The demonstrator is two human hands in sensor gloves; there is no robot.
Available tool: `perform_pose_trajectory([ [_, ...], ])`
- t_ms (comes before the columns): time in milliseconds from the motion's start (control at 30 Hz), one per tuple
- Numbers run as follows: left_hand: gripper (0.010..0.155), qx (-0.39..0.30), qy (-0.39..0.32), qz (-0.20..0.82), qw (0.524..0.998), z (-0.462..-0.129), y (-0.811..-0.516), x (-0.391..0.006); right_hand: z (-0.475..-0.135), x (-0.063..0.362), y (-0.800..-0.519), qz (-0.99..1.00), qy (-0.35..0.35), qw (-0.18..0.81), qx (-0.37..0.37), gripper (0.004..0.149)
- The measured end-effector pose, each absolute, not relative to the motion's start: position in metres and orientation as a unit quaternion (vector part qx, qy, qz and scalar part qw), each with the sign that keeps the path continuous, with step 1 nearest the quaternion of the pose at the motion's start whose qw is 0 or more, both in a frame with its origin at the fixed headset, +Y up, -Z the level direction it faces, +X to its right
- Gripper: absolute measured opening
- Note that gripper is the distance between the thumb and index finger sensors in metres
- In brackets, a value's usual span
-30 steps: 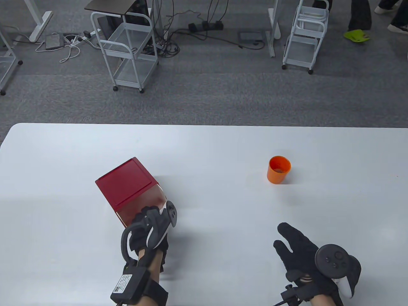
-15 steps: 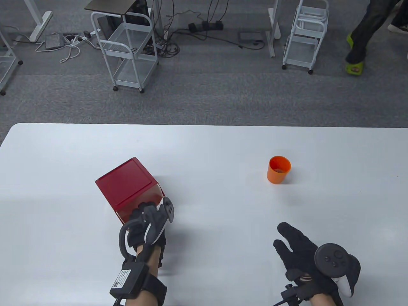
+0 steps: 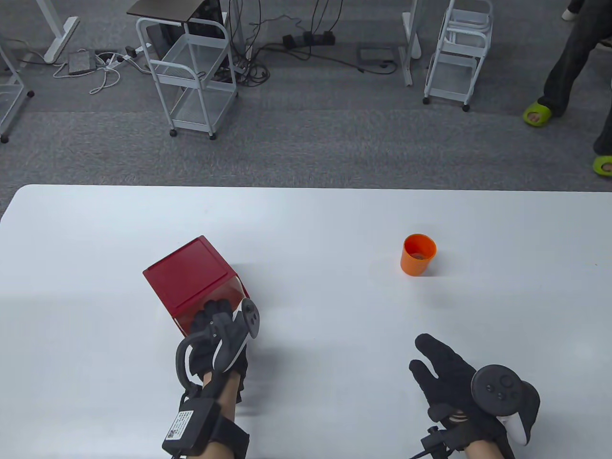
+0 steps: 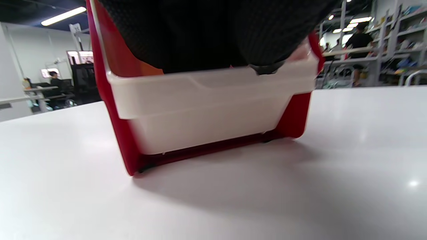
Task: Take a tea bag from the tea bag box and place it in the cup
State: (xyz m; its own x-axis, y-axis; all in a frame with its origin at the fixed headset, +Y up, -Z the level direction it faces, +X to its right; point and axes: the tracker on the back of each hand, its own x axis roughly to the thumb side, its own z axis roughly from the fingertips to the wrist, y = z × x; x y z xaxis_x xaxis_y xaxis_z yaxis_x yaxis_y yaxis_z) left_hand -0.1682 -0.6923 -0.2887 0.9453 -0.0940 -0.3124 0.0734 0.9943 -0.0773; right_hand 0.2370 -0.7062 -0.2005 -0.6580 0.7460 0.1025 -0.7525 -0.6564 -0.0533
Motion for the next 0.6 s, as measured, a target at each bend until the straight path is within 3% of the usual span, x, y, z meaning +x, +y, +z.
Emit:
perform_pose_trajectory([
  [333,0.060,0.013,0.040,0.174,0.984,-0.249,-0.652,-0.157,-0.199,0.232,-0.706,0.910,-0.045,0.410,0.049,0.064],
  [600,0.062,0.011,-0.040,0.332,0.942,-0.219,-0.648,-0.147,-0.197,0.229,-0.706,0.910,-0.046,0.407,0.057,0.064],
])
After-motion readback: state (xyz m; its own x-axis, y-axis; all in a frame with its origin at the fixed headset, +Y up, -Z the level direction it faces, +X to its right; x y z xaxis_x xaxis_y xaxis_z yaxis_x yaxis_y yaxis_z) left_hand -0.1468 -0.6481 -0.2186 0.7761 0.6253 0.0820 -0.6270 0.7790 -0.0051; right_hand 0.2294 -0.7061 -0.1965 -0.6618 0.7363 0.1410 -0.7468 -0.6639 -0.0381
